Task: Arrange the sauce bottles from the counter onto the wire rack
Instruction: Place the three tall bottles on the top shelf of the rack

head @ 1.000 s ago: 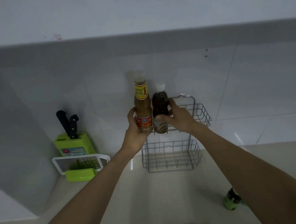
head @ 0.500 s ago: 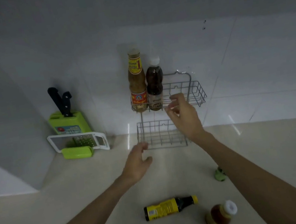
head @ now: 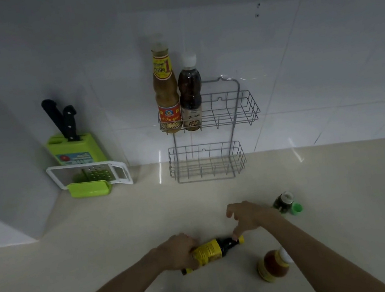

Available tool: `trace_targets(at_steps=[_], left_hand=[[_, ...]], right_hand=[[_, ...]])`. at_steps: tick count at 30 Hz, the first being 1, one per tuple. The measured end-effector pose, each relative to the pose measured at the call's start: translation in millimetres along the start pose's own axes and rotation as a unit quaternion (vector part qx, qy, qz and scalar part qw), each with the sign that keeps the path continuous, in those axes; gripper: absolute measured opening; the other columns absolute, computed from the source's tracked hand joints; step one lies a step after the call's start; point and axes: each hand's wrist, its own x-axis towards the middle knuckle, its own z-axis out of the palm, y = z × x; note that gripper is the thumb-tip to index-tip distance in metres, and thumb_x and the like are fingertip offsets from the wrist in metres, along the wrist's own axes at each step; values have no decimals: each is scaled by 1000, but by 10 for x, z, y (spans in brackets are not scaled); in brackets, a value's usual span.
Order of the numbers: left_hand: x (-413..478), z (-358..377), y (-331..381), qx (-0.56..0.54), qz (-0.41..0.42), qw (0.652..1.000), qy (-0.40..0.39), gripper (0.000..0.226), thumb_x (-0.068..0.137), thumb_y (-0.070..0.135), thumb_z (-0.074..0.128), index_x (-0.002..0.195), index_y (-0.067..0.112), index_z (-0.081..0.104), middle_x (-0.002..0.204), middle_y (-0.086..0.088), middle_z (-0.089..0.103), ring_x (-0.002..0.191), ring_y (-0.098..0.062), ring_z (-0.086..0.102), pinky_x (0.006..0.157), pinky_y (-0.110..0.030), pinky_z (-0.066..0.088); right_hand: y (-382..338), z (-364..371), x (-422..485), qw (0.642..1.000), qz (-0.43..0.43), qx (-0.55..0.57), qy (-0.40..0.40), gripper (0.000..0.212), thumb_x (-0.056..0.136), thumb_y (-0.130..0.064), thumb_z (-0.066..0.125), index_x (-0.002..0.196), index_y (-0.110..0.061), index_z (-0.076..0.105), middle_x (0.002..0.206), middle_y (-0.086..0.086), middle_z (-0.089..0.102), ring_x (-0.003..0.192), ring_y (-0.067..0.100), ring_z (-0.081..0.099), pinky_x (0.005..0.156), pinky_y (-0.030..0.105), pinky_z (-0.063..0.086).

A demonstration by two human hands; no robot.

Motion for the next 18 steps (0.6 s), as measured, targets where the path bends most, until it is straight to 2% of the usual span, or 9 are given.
trace_targets(at_steps=[2, 3, 5, 7, 10, 12, 15, 18], left_hand=[[-104, -85, -57, -127, -33, 991, 2, 25, 77, 44, 70, 72, 22, 61, 68, 8, 57, 61, -4, 53, 56, -19, 39], [-156, -120, -74, -210, -53, 976, 0, 21, 76, 43, 72, 68, 26, 62, 66, 12, 57, 61, 0, 55, 57, -14, 41], [-234, -168, -90, -396, -68, 916, -6, 10, 78, 34, 75, 75, 26, 70, 73, 11, 68, 71, -2, 66, 65, -17, 50], [-273, -230, -105, -523, -53, 850, -21, 17, 81, 27, 74, 94, 15, 73, 90, 0, 75, 86, -14, 71, 76, -25, 56], [-291, -356, -50, -591, -28, 806, -17, 37, 82, 25, 74, 114, 8, 68, 111, -10, 72, 104, -23, 68, 93, -36, 54], [-288, -459, 14, -616, -8, 788, -2, 38, 81, 24, 73, 116, 11, 67, 115, -10, 71, 108, -23, 66, 93, -36, 54], [-300, -632, 139, -625, 23, 780, 26, 40, 82, 24, 73, 120, 13, 66, 120, -11, 69, 111, -24, 65, 91, -32, 54], [-310, -816, 256, -624, 57, 777, 59, 43, 81, 24, 73, 122, 13, 65, 124, -13, 66, 115, -26, 63, 96, -36, 53]], right_hand=[[43, -48, -25, 995, -4, 85, 53, 71, 81, -43, 73, 136, -12, 39, 135, 15, 48, 118, 28, 49, 93, 34, 46], [52, -63, -37, 987, -4, 133, 89, 71, 83, -47, 70, 136, -12, 39, 134, 15, 50, 116, 27, 51, 90, 33, 46], [41, -74, -53, 963, 6, 220, 156, 70, 84, -52, 66, 135, -12, 40, 132, 14, 52, 112, 26, 54, 82, 30, 44], [-9, -80, -53, 938, 22, 293, 182, 67, 83, -56, 64, 132, -14, 44, 127, 10, 54, 104, 24, 58, 77, 30, 48], [-134, -113, -77, 889, -14, 435, 141, 55, 82, -56, 65, 119, -17, 56, 121, 5, 61, 101, 20, 64, 87, 36, 55], [-245, -167, -123, 857, -84, 497, 111, 44, 84, -52, 65, 114, -20, 61, 119, 5, 66, 103, 19, 66, 93, 37, 55], [-418, -301, -219, 832, -174, 517, 104, 38, 85, -39, 70, 118, -23, 61, 118, 5, 69, 106, 20, 68, 92, 36, 55], [-544, -492, -304, 820, -221, 508, 146, 40, 81, -30, 77, 116, -23, 60, 114, 6, 70, 102, 20, 70, 86, 36, 58]])
